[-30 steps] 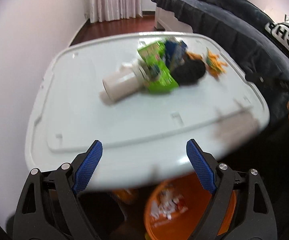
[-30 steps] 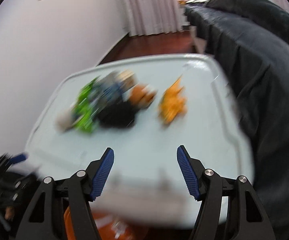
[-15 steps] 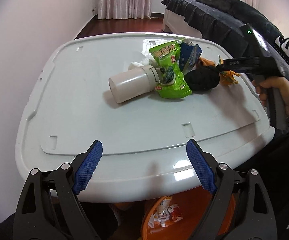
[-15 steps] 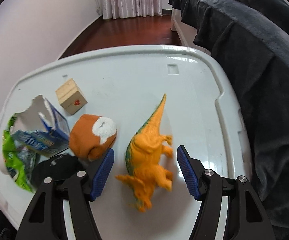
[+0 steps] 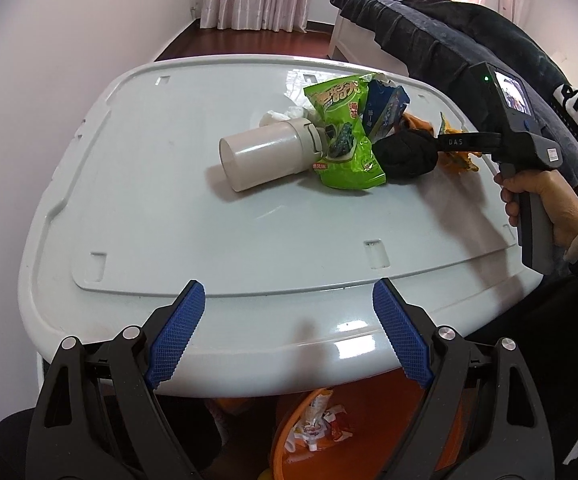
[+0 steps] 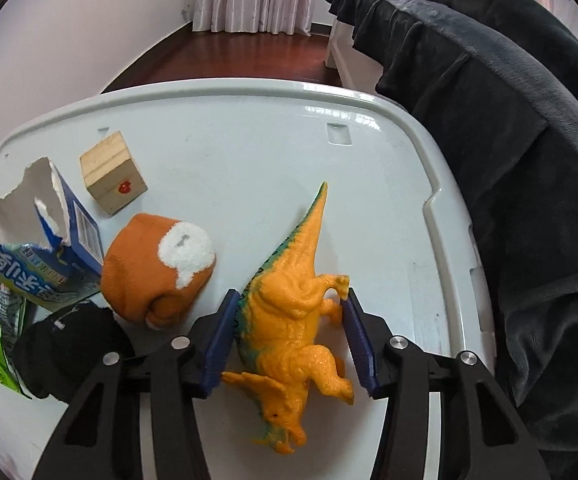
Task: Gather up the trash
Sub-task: 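Grasp the yellow dinosaur toy with the right tool, then grasp the white cylindrical cup with the left tool while the right tool holds the dinosaur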
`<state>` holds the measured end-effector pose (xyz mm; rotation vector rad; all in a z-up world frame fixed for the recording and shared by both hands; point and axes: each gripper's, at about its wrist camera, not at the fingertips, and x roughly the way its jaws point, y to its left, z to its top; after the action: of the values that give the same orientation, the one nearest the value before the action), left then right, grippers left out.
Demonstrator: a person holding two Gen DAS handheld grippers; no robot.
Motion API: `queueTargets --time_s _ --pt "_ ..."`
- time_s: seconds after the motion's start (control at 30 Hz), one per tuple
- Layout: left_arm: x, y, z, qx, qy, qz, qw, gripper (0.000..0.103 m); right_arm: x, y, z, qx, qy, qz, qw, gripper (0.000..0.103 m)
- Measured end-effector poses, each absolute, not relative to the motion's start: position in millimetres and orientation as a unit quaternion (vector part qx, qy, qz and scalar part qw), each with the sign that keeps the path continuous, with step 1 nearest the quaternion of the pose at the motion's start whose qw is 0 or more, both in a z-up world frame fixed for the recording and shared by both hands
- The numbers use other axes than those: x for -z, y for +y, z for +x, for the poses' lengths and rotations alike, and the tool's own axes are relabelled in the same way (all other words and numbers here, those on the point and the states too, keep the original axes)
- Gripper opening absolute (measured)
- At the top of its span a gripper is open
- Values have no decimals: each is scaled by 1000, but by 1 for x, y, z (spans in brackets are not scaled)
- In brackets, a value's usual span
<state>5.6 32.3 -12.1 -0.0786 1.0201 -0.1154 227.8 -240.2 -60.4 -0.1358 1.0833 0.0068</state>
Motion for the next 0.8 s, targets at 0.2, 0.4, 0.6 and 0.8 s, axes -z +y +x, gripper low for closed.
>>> queueTargets --time_s 0.2,0.4,0.6,0.8 --pt "15 33 7 45 485 -26 873 83 58 -235 214 -16 507 -73 859 50" --pt "15 36 11 34 485 -21 874 83 44 -242 201 -29 486 -67 871 50" --pt "8 33 17 30 481 17 876 83 15 -252 181 -43 452 -48 890 50" --pt "3 29 36 42 476 58 876 83 -20 -255 138 -75 408 -28 909 50"
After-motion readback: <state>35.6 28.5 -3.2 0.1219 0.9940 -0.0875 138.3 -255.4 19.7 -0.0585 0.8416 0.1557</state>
